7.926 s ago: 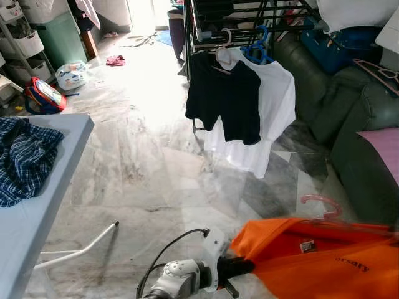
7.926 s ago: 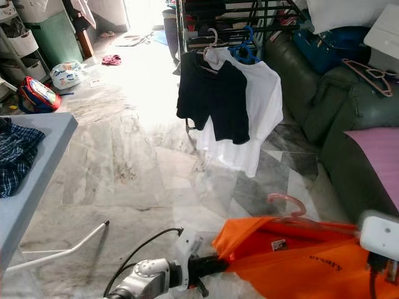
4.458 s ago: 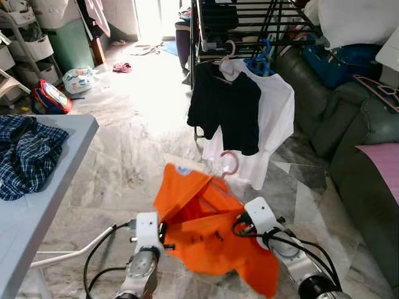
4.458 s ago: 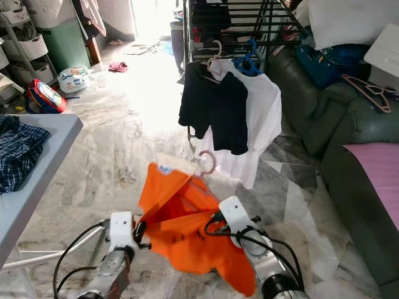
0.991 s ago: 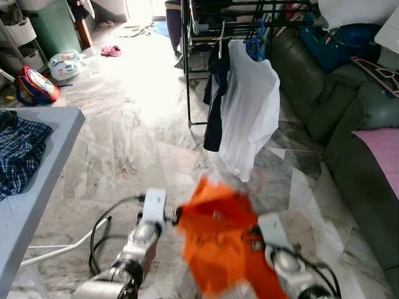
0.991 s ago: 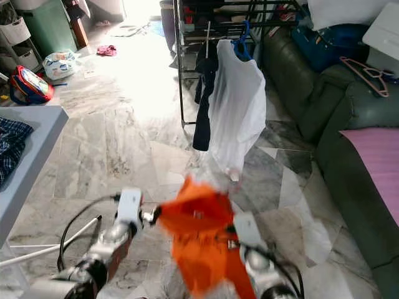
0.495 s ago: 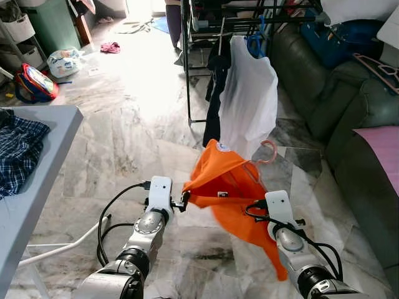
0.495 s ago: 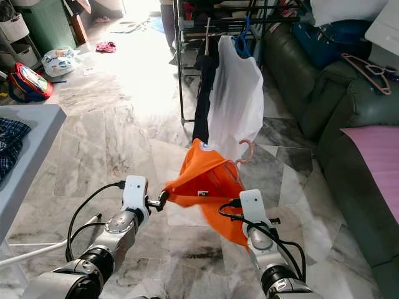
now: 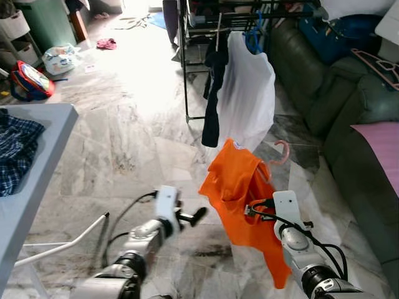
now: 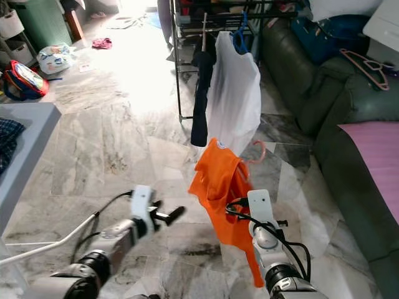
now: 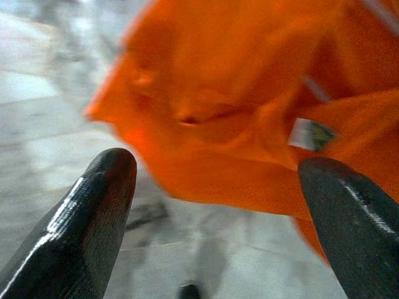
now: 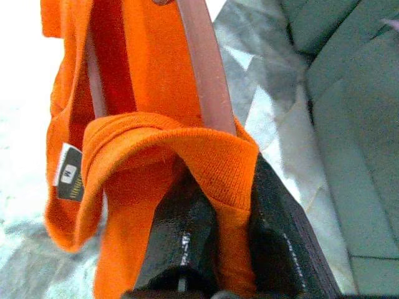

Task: Hang hanger

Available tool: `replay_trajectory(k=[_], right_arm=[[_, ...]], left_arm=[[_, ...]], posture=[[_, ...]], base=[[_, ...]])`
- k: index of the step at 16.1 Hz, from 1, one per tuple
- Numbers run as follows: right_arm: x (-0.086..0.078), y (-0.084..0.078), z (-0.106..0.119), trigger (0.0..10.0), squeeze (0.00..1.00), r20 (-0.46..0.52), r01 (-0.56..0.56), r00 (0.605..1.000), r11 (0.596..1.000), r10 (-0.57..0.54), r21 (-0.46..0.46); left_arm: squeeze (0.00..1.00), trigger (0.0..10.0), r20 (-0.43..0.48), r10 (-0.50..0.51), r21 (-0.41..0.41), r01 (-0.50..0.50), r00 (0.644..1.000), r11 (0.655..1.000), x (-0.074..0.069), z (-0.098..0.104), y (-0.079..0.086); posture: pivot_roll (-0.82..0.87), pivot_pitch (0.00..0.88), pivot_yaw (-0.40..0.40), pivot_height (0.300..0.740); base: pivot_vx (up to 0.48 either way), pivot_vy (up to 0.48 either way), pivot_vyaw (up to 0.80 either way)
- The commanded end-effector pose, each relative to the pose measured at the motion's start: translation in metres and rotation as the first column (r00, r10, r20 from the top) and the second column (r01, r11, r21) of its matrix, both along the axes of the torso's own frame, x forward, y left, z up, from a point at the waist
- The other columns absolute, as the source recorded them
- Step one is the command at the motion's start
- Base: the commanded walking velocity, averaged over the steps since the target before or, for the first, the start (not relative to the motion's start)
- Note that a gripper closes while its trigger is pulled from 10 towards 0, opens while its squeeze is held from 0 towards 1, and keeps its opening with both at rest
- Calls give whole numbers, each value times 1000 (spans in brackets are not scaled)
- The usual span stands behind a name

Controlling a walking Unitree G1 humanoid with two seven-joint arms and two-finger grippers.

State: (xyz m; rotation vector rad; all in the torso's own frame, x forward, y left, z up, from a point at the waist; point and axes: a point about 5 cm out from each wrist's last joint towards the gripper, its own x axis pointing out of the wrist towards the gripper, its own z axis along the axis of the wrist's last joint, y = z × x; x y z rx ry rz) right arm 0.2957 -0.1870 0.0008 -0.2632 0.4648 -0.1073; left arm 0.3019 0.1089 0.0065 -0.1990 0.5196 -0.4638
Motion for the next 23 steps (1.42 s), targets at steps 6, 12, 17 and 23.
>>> replay_trajectory(k=[6, 12, 17, 23], right_arm=[[-61, 4, -55, 10000, 0, -295, -24, 955, 998, 40, 59], [-79, 5, -67, 10000, 0, -381, -9, 923, 993, 54, 119], [-69, 23, -63, 10000, 0, -355, -107, 922, 983, 154, 148], [-78, 28, -69, 10000, 0, -383, -110, 909, 982, 162, 153]], left_arm=[[0, 10000, -79, 299, 433, -237, 951, 870, -40, -43, 63], [0, 10000, -150, 255, 524, -142, 955, 840, -67, -63, 61], [0, 10000, -179, 257, 515, -132, 950, 847, -74, -68, 62], [0, 10000, -204, 247, 533, -104, 947, 840, -83, -72, 68]], posture=[[-5, 94, -20, 740], [33, 50, -40, 740], [56, 51, -52, 740], [47, 60, -44, 740]], base=[[0, 0, 0], [0, 0, 0], [0, -53, 213], [0, -315, 90]])
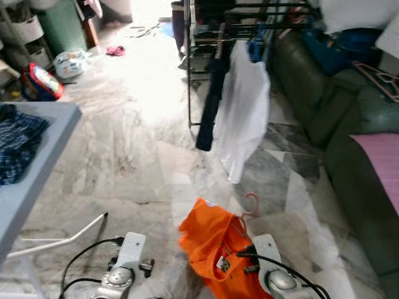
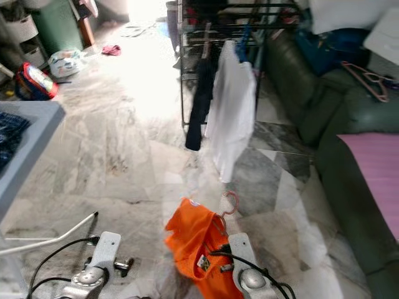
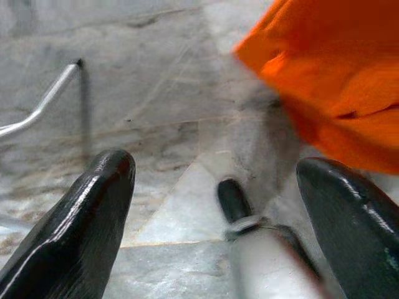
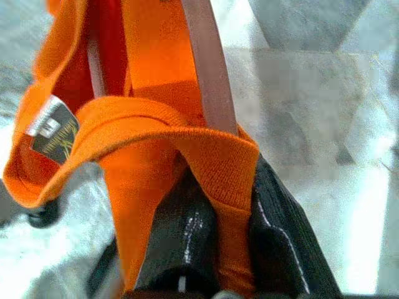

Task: Hang hanger

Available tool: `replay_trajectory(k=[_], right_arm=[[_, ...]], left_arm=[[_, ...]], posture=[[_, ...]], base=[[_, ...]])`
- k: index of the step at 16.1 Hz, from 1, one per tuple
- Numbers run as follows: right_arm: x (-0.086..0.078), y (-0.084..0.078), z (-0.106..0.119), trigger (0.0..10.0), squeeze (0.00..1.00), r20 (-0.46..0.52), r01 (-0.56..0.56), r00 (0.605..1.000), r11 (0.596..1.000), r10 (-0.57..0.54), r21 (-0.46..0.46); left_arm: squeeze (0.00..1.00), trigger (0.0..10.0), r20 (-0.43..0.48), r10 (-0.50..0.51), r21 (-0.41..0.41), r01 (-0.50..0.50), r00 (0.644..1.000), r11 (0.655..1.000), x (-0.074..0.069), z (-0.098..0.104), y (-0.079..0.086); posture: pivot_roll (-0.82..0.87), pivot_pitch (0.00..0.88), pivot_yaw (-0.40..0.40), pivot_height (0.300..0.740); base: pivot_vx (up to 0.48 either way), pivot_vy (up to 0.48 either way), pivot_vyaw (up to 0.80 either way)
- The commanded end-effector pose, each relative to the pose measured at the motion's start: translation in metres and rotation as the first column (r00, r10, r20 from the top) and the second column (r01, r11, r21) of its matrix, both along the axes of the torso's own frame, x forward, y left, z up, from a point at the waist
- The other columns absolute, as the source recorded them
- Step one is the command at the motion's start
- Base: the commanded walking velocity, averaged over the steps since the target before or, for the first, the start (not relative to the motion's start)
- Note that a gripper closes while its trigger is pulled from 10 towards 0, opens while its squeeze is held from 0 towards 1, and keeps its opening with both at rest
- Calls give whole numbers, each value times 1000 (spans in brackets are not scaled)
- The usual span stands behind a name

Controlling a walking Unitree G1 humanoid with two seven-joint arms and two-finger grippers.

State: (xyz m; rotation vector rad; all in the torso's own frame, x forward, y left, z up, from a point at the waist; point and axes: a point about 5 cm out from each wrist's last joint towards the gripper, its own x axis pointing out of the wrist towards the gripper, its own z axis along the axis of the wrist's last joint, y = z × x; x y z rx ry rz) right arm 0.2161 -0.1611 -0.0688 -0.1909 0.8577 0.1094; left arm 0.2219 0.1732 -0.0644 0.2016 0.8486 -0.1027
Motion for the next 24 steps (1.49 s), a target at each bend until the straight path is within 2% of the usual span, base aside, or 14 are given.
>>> replay_trajectory(k=[1, 5, 11, 17, 24], right_arm=[[-1, 0, 0, 10000, 0, -2, -1, 1000, 1000, 1, 0], [0, -7, 1, 10000, 0, -3, 27, 1000, 1000, -27, -7], [-1, -9, 0, 10000, 0, -3, 36, 999, 999, -36, -2], [-1, -6, 0, 10000, 0, 1, 6, 1000, 1000, -6, 0], [0, -5, 1, 10000, 0, 3, 6, 1000, 1000, -6, -2]], left_arm=[[0, 10000, -16, -7, 16, 8, 1000, 1000, -3, -2, 3], [0, 10000, -23, -17, 21, 18, 1000, 1000, -4, -2, 3], [0, 10000, -29, 3, 32, -2, 1000, 999, -5, -3, 3], [0, 10000, -48, 19, 5, -19, 999, 1000, -12, -7, 3], [0, 10000, -62, 5, 17, -4, 998, 1000, -16, -9, 5]], posture=[[44, 60, -44, 740], [35, 62, -40, 740], [36, 68, -41, 740], [41, 88, -46, 740], [31, 95, -43, 740]], base=[[0, -307, 0], [0, -287, 0], [0, 0, 0], [0, 0, 651], [0, 0, 0]])
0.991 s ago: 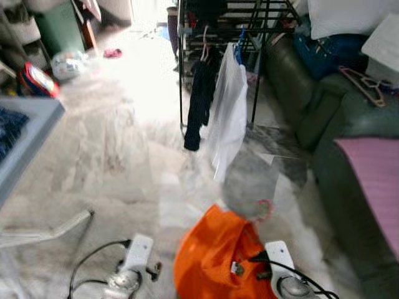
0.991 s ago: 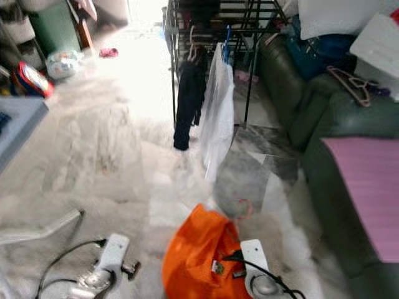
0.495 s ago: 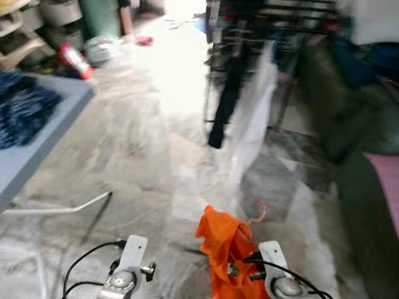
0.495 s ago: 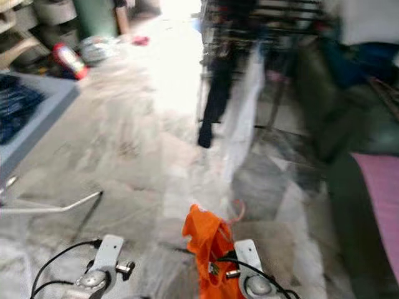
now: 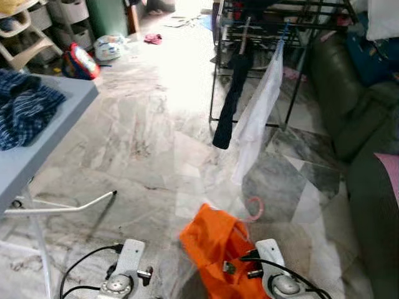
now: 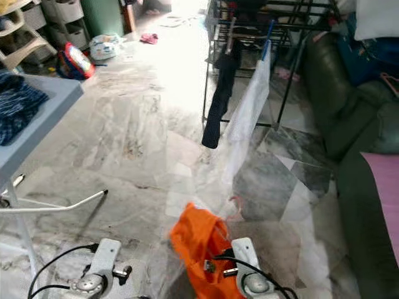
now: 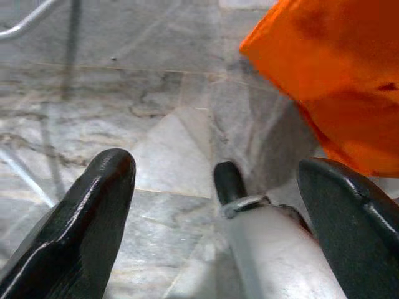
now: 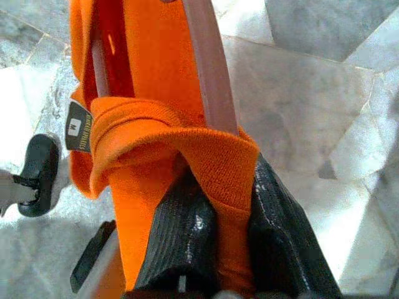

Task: Hang hanger

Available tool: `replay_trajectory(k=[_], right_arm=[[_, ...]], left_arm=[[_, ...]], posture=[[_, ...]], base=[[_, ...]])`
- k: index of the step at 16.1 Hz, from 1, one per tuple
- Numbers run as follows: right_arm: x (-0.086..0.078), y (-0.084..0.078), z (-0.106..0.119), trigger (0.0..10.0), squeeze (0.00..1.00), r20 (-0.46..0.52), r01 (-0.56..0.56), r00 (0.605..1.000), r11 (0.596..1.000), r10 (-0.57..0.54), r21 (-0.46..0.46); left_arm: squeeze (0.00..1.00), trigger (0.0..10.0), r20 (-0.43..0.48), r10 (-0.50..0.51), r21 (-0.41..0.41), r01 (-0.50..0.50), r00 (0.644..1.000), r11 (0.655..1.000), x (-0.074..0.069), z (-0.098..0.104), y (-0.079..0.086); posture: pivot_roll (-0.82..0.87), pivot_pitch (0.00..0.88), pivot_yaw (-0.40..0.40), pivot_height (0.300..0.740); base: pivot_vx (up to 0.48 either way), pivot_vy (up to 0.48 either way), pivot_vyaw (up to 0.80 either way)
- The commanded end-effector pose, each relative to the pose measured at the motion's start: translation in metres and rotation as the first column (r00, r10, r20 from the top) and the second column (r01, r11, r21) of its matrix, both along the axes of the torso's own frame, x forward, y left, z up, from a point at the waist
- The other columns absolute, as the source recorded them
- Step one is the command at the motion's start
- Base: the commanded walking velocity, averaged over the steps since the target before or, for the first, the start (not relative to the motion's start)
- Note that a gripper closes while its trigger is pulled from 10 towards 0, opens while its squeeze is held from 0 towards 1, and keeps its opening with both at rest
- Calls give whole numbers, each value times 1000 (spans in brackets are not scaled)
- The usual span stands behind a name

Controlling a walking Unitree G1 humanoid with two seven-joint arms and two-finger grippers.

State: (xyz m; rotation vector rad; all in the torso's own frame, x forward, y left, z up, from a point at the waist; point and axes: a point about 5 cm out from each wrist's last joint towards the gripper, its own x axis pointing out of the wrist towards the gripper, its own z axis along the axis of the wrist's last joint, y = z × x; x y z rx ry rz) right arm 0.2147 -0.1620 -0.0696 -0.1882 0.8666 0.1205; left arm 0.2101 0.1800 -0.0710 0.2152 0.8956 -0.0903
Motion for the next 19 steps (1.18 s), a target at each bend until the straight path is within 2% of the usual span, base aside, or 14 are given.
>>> replay_trajectory(k=[1, 9, 11, 17, 18, 19], right_arm=[[1, -5, 1, 10000, 0, 14, 13, 1000, 1000, -13, -10], [7, -10, 5, 10000, 0, 47, -7, 999, 999, 9, -47], [13, -7, 9, 10000, 0, 67, -28, 997, 999, 31, -38], [14, -1, 9, 10000, 0, 69, -42, 997, 999, 45, -34], [14, -1, 9, 10000, 0, 72, -39, 997, 999, 41, -37], [18, -1, 12, 10000, 0, 98, -19, 995, 999, 24, -47]], left_arm=[[0, 10000, -15, -10, -3, 10, 1000, 1000, -4, -2, -2], [0, 10000, -13, 8, 11, -8, 1000, 1000, -3, -2, -3], [0, 10000, -11, 22, -19, -22, 1000, 1000, -3, -2, -4], [0, 10000, -30, 4, -3, -4, 1000, 1000, -10, -6, 0], [0, 10000, -28, 3, -2, -3, 1000, 1000, -9, -5, 0], [0, 10000, 10, 5, 10, -5, 1000, 1000, -2, -1, 0]], posture=[[30, 95, -42, 740], [69, 56, -73, 740], [82, 46, -82, 740], [83, 38, -70, 740], [79, 38, -65, 740], [71, 40, -59, 740]], base=[[0, 0, 0], [0, 0, 0], [0, 0, 0], [0, 0, 0], [0, 0, 0], [0, 0, 0]])
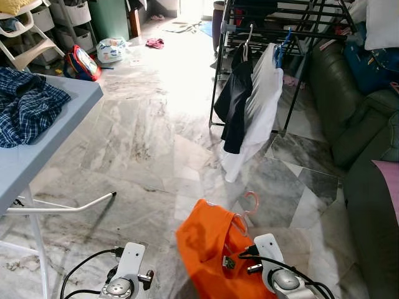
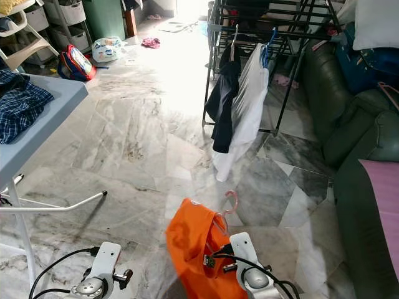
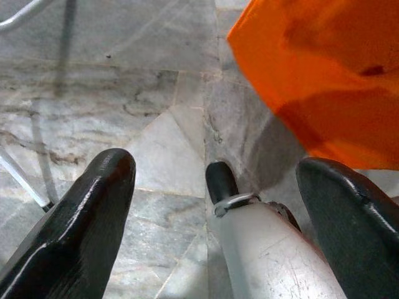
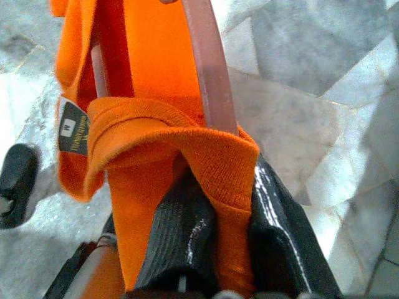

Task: Hang hanger

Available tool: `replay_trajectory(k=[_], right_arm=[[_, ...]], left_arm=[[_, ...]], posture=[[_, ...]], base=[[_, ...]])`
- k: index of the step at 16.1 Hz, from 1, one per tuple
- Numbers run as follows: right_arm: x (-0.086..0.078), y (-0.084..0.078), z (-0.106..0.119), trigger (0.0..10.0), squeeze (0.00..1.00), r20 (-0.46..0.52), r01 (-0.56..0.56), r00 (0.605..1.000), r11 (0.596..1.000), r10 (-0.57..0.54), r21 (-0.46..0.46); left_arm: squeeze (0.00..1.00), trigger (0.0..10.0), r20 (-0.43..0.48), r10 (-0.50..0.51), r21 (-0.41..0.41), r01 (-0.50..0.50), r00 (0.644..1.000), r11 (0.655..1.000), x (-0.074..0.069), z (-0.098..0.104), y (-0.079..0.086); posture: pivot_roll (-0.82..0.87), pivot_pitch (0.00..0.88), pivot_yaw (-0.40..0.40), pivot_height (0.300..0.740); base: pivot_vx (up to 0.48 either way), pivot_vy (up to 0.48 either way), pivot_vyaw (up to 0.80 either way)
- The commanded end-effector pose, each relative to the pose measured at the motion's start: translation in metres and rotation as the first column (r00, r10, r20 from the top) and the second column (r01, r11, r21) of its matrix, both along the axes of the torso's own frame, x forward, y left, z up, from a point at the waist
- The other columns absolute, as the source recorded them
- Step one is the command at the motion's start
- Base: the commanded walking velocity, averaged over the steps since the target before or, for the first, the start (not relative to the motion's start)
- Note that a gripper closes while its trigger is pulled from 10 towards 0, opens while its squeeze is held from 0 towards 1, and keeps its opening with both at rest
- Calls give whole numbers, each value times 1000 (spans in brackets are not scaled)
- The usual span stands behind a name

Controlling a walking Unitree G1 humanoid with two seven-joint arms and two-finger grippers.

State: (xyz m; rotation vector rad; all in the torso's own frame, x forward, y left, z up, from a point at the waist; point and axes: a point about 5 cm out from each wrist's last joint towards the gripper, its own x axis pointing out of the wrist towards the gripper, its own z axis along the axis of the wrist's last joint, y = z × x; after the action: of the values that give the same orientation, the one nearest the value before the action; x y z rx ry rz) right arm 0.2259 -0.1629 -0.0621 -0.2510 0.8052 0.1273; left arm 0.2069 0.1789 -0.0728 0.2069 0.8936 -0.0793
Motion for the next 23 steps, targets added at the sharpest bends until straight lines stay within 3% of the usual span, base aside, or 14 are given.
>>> replay_trajectory(k=[1, 3, 6, 8, 13, 18, 19, 20, 23], right_arm=[[16, -3, 11, 10000, 0, 82, 30, 996, 999, -29, -10], [50, -16, 41, 10000, 0, 246, 66, 968, 997, -58, -26], [73, -24, 65, 10000, 0, 351, 109, 931, 994, -103, 3], [75, -21, 68, 10000, 0, 363, 102, 927, 995, -96, 3], [58, -8, 49, 10000, 0, 294, 68, 954, 998, -64, -4], [32, -4, 25, 10000, 0, 168, 91, 981, 996, -94, 27], [16, -6, 12, 10000, 0, 81, 130, 988, 990, -133, 46], [9, -7, 7, 10000, 0, 44, 164, 985, 984, -167, 76], [-5, -13, -2, 10000, 0, -14, 238, 971, 966, -238, 102]], left_arm=[[0, 10000, 72, 6, 14, -7, 997, 1000, 17, 10, 1], [0, 10000, 251, 41, -52, -29, 967, 998, 62, 44, -5], [0, 10000, 355, 72, -122, -30, 932, 992, 89, 69, -11], [0, 10000, 363, 76, -129, -30, 929, 991, 93, 71, -13], [0, 10000, 300, 62, -120, -27, 952, 992, 78, 56, -20], [0, 10000, 181, -33, -16, 36, 983, 999, 47, 30, -20], [0, 10000, 113, -81, 23, 79, 990, 997, 33, 20, -18], [0, 10000, 91, -99, 30, 97, 991, 995, 29, 16, -18], [0, 10000, 72, -122, 36, 119, 990, 992, 25, 14, -18]], posture=[[64, 44, -54, 740], [56, 52, -49, 740], [48, 58, -43, 740], [48, 58, -43, 740], [41, 66, -41, 740], [39, 66, -43, 740], [35, 61, -40, 740], [35, 60, -38, 740], [26, 61, -24, 740]], base=[[0, 0, 0], [0, 0, 0], [0, 0, 0], [0, 0, 0], [0, 0, 0], [0, 0, 0], [0, 0, 0], [0, 0, 0], [0, 0, 0]])
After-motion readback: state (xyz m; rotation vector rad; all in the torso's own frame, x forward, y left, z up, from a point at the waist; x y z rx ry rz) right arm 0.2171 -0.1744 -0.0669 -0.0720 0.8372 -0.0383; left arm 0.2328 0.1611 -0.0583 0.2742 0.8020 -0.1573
